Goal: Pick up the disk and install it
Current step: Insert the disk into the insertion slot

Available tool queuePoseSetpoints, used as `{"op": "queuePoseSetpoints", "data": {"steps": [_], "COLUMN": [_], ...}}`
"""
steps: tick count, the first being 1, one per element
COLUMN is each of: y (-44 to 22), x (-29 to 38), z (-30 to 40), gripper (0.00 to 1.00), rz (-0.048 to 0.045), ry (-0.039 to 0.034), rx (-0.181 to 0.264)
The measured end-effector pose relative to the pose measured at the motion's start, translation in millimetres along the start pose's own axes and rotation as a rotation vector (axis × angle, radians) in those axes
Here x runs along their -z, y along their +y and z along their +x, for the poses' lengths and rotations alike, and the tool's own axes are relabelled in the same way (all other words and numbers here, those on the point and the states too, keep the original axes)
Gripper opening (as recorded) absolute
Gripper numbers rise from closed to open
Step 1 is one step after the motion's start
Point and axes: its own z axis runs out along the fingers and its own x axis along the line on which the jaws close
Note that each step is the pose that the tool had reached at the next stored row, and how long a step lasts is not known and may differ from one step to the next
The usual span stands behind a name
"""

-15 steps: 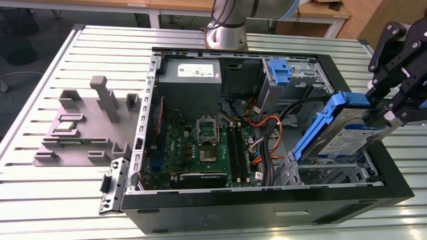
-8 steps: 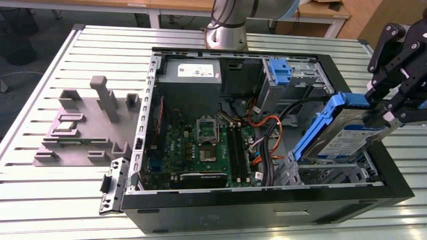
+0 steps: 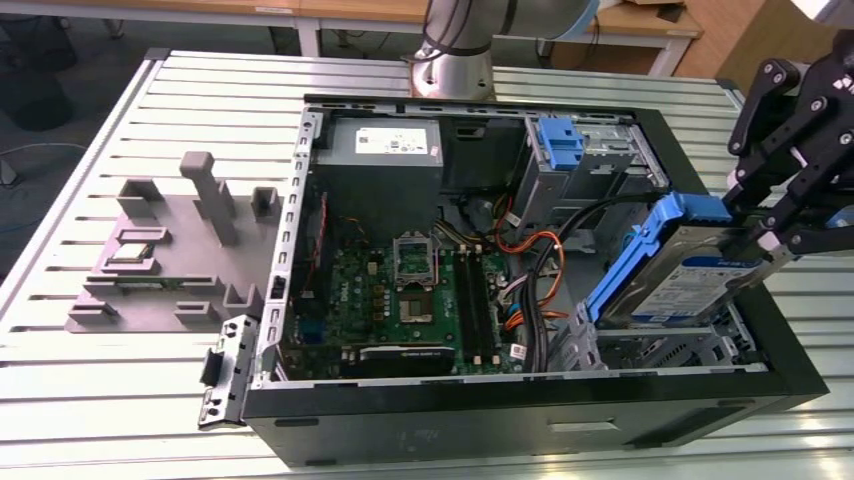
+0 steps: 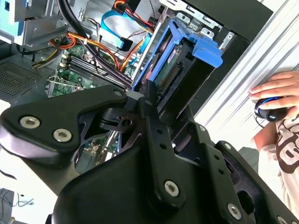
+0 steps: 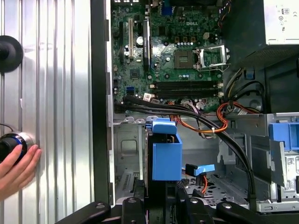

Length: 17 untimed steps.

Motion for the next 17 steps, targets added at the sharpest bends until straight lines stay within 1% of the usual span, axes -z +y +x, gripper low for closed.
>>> {"op": "queuePoseSetpoints", "data": {"steps": [8,17], "y": [-0.5,-1.3], "x": [-11.2,-27.2], "z": [0.4,1.0], "gripper": [0.35,0.35], "rz": [0.0000,0.0000], "ry": [0.0000,0.0004], "rx": [0.000,0.000]}}
